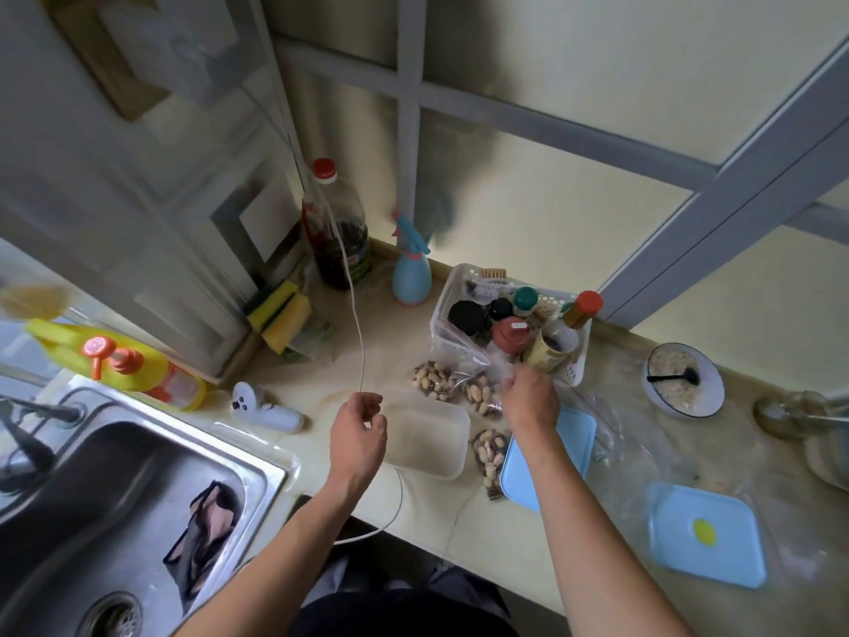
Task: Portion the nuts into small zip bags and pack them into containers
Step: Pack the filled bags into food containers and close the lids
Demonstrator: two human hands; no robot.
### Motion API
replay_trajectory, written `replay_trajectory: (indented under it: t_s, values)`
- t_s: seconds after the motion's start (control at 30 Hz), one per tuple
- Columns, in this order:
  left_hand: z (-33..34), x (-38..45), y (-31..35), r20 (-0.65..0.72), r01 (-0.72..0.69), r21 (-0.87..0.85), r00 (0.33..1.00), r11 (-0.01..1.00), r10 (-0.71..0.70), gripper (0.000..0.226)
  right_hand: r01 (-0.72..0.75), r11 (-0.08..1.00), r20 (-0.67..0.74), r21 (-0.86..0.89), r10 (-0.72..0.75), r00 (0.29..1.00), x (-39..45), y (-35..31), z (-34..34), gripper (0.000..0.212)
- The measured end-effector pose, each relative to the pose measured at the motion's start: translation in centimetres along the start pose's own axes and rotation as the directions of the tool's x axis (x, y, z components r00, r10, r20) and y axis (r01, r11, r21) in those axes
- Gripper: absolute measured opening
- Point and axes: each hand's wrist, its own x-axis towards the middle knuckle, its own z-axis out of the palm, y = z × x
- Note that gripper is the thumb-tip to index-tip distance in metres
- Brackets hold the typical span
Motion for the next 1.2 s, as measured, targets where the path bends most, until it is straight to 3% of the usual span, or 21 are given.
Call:
replay_trajectory:
  t_s: [0.1, 0.27, 0.43, 0.57, 0.63, 0.7, 0.77, 0.83, 0.9, 0.97, 1.03, 1.1, 1.2]
  values:
    - [-0.2, 0.1, 0.0, -0.007, -0.006, -0.002, 1.000, 1.000, 0.006, 0.028, 0.058, 0.994, -0.034, 0.096, -0.055, 0.998, 0.2, 0.1, -1.3, 0.015]
    - [-0.2, -0.2, 1.3, 0.054, -0.015, -0.074, 0.998, 0.997, 0.019, 0.030, 0.142, 0.973, 0.161, 0.179, -0.172, 0.972, -0.4, -2.3, -4.6, 0.019]
    - [-0.5, -0.9, 3.3, 0.337, 0.013, -0.291, 0.937, 0.957, 0.090, 0.035, 0.146, 0.956, 0.237, 0.256, -0.208, 0.949, -1.7, -4.7, -5.0, 0.027]
    - [-0.8, -1.3, 4.1, 0.597, 0.277, -0.378, 0.802, 0.883, 0.004, 0.037, 0.076, 0.926, 0.401, 0.370, -0.233, 0.886, -2.5, -5.5, -2.5, 0.035]
    - [-0.9, -1.4, 4.1, 0.599, 0.337, -0.400, 0.800, 0.852, -0.036, 0.024, 0.122, 0.923, 0.337, 0.364, -0.252, 0.907, -3.1, -5.5, -0.7, 0.023]
    - [-1.1, -1.5, 3.7, 0.584, 0.365, -0.402, 0.809, 0.840, -0.072, 0.011, 0.250, 0.924, 0.169, 0.290, -0.306, 0.937, -4.0, -5.3, 1.1, 0.018]
    - [-1.2, -1.5, 3.4, 0.583, 0.393, -0.379, 0.804, 0.838, -0.113, 0.014, 0.427, 0.886, -0.011, 0.182, -0.433, 0.901, -4.7, -5.1, 2.5, 0.020]
    - [-1.3, -1.6, 3.1, 0.564, 0.409, -0.385, 0.814, 0.827, -0.140, 0.017, 0.546, 0.826, -0.052, 0.143, -0.544, 0.837, -5.0, -5.2, 3.0, 0.010]
    - [-1.3, -1.5, 2.7, 0.520, 0.426, -0.419, 0.837, 0.802, -0.172, 0.014, 0.463, 0.859, 0.176, 0.217, -0.501, 0.847, -5.6, -5.7, 2.5, 0.031]
    - [-1.1, -1.4, 2.2, 0.471, 0.442, -0.423, 0.853, 0.791, -0.225, 0.016, 0.302, 0.925, 0.462, 0.232, -0.378, 0.802, -5.8, -5.8, 2.2, 0.056]
    - [-1.0, -1.2, 1.5, 0.445, 0.468, -0.401, 0.851, 0.787, -0.279, 0.032, 0.242, 0.941, 0.581, 0.237, -0.337, 0.741, -5.7, -5.1, 2.6, 0.067]
    - [-0.9, -1.2, 0.7, 0.451, 0.493, -0.377, 0.837, 0.784, -0.310, 0.046, 0.206, 0.941, 0.626, 0.269, -0.333, 0.705, -5.3, -4.4, 3.1, 0.054]
    - [-0.8, -1.2, 0.0, 0.437, 0.441, -0.310, 0.853, 0.842, -0.286, 0.039, 0.245, 0.939, 0.611, 0.240, -0.342, 0.714, -4.6, -3.7, 4.2, 0.021]
